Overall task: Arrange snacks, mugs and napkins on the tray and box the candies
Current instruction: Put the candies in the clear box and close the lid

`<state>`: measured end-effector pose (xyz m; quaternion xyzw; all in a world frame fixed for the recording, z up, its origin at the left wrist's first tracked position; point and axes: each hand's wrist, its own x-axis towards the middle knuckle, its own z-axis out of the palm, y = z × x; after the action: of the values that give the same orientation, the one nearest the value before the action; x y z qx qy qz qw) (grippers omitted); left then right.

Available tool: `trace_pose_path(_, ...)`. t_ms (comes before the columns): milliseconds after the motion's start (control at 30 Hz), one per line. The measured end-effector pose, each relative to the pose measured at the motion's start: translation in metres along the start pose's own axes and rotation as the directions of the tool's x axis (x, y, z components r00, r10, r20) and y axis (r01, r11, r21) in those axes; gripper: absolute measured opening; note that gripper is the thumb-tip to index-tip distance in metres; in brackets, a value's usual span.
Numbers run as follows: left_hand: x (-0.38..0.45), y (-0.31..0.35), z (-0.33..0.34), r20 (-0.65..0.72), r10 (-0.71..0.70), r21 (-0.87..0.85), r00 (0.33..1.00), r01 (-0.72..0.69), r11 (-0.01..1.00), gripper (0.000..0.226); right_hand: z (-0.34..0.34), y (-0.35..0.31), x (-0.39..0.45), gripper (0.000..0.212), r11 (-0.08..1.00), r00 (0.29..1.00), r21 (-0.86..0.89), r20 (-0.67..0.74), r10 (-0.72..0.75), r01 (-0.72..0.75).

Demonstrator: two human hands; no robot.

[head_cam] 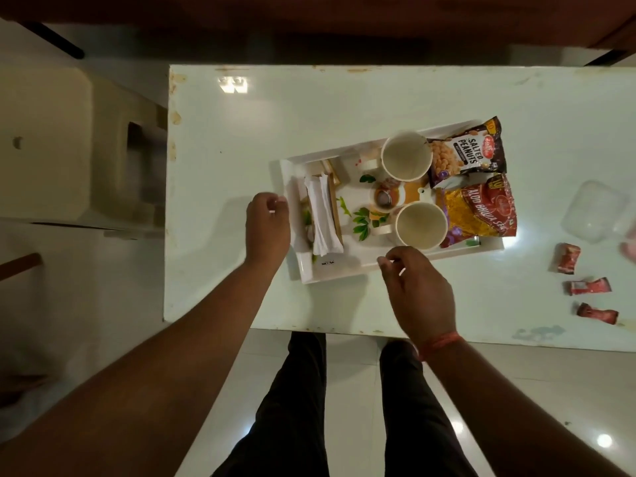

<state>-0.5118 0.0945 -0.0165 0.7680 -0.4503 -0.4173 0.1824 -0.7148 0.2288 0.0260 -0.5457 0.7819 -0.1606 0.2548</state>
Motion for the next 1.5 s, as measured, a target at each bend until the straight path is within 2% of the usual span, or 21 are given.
trace_pose_path(133, -0.014, -0.012, 0.0, -0.011, -0.093, 0.015, 0.996, 0.093, 0.996, 0.027, -0.045, 0.033, 0.024, 0.02, 1.0, 0.995, 0.0, -0.103, -0.018, 0.018)
trace_pose_path(267, -0.024, -0.005, 0.003, 0.007, -0.16, -0.001, 0.987, 0.16, 0.987, 0.038, -0.081, 0.084, 0.073, 0.028, 0.996, 0.975, 0.013, -0.201, 0.093, -0.092)
trace_pose_path(367, -0.024, 0.004, 0.003, 0.049, -0.291, -0.104, 0.956, 0.294, 0.95, 0.045, -0.095, 0.124, 0.112, 0.038, 0.976, 0.952, 0.076, -0.217, 0.215, -0.203)
trace_pose_path(433, -0.02, 0.006, 0.004, 0.093, -0.376, -0.216, 0.922, 0.388, 0.896, 0.033, -0.095, 0.149, 0.134, 0.047, 0.942, 0.939, 0.12, -0.11, 0.325, -0.312)
trace_pose_path(500, -0.017, 0.012, 0.005, 0.141, -0.414, -0.298, 0.899, 0.438, 0.848, 0.018, -0.093, 0.161, 0.15, 0.061, 0.853, 0.888, 0.245, 0.127, 0.442, -0.46)
trace_pose_path(567, -0.014, 0.014, 0.007, 0.171, -0.436, -0.357, 0.883, 0.468, 0.808, 0.026, -0.093, 0.159, 0.153, 0.067, 0.703, 0.78, 0.354, 0.395, 0.485, -0.616)
trace_pose_path(633, -0.011, 0.017, 0.008, 0.184, -0.461, -0.369, 0.868, 0.496, 0.786, 0.034, -0.093, 0.154, 0.153, 0.062, 0.614, 0.724, 0.407, 0.521, 0.453, -0.677)
trace_pose_path(800, -0.004, 0.022, 0.007, 0.243, -0.468, -0.36, 0.85, 0.527, 0.77, 0.043, -0.089, 0.144, 0.154, 0.062, 0.517, 0.726, 0.51, 0.471, 0.501, -0.688)
trace_pose_path(900, -0.002, 0.022, 0.009, 0.246, -0.476, -0.375, 0.844, 0.536, 0.756, 0.05, -0.091, 0.141, 0.15, 0.057, 0.508, 0.731, 0.526, 0.474, 0.491, -0.682)
trace_pose_path(1033, 0.002, 0.033, 0.013, 0.261, -0.468, -0.386, 0.844, 0.536, 0.751, 0.044, -0.096, 0.142, 0.145, 0.055, 0.483, 0.718, 0.533, 0.476, 0.507, -0.695)
trace_pose_path(1500, 0.024, 0.065, 0.037, 0.283, -0.449, -0.275, 0.847, 0.52, 0.809, 0.05, -0.11, 0.162, 0.139, 0.061, 0.391, 0.67, 0.563, 0.463, 0.58, -0.728)
